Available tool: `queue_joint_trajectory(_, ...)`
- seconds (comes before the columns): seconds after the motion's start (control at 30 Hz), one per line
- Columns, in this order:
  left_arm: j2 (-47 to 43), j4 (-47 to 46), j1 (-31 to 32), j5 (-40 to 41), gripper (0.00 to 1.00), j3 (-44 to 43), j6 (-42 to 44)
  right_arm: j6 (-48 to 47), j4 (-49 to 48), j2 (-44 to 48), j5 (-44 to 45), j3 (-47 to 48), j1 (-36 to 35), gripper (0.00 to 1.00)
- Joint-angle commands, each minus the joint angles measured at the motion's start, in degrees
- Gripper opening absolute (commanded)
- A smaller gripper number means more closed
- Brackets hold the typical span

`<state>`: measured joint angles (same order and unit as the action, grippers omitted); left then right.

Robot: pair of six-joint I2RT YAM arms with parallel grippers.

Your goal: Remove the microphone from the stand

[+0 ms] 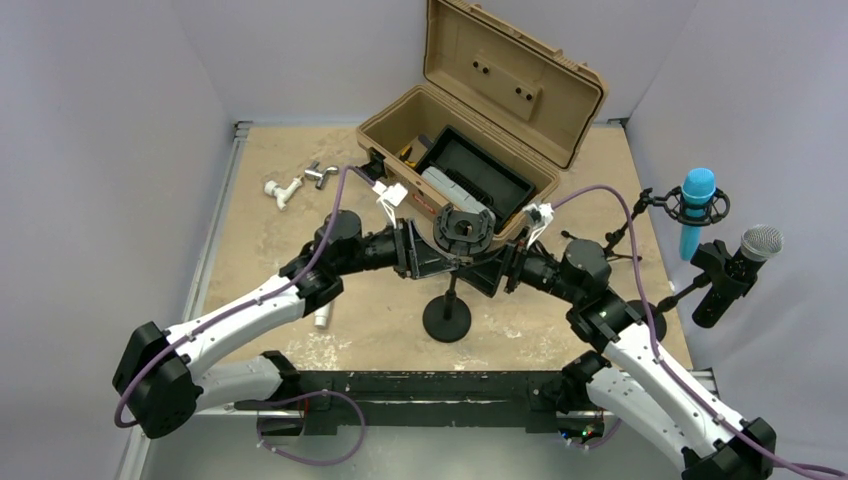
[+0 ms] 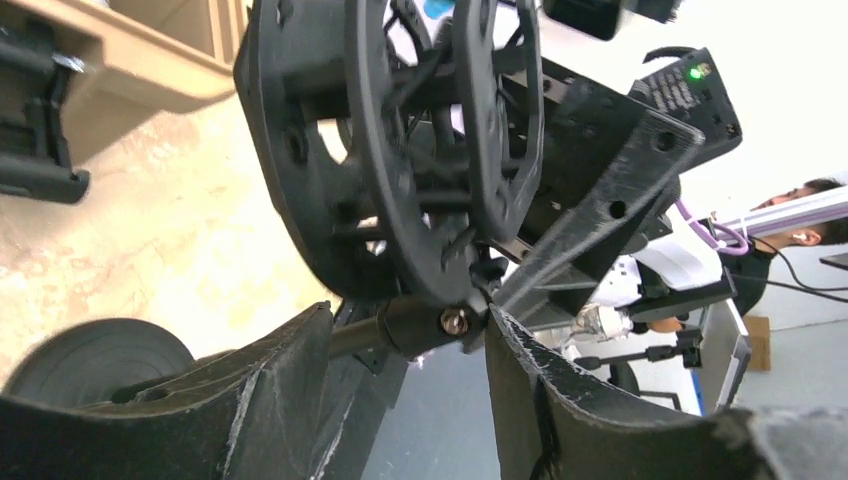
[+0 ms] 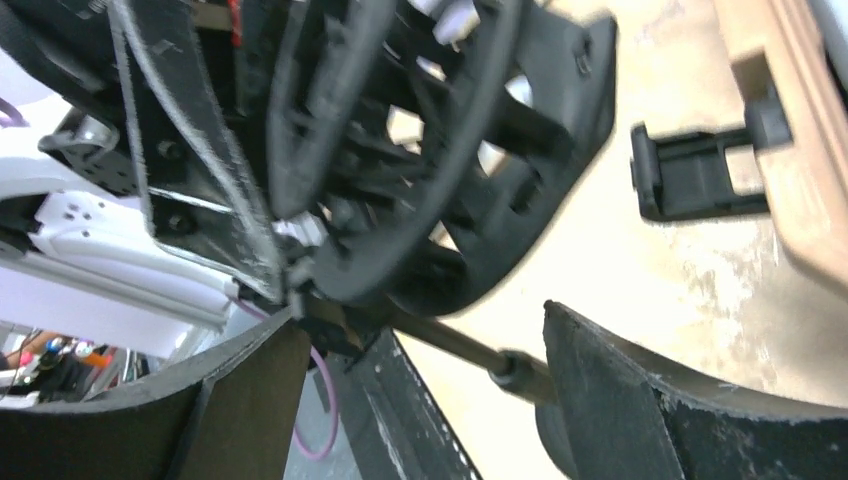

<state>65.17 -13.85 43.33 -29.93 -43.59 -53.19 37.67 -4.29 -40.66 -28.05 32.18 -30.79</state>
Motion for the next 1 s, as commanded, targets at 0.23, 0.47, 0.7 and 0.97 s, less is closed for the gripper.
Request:
queue_joint_trajectory(0.23, 0.78, 7.59, 2.99, 3.05, 0.52, 9.72, 1.55, 0.47, 1.33, 0.6, -0.13, -4.82, -0.03, 0.8)
queue_joint_trajectory(0.47, -6.23, 5.02, 3.66, -1.89, 0.71, 7.71, 4.43, -3.52, 3.25, 4.53, -1.14, 0.3, -0.04, 0.83)
queue_joint_trajectory(0.7, -9.35, 16.69, 3.71, 6.12, 0.87, -2.26, 8.25, 1.86, -1.27, 4.99, 2.24, 4.23, -0.02, 0.9)
queue_joint_trajectory(0.97, -1.7, 16.87, 3.61, 10.62, 0.82, -8.08, 3.72, 9.31, -8.14, 2.96, 5.15, 1.76, -0.05, 0.86)
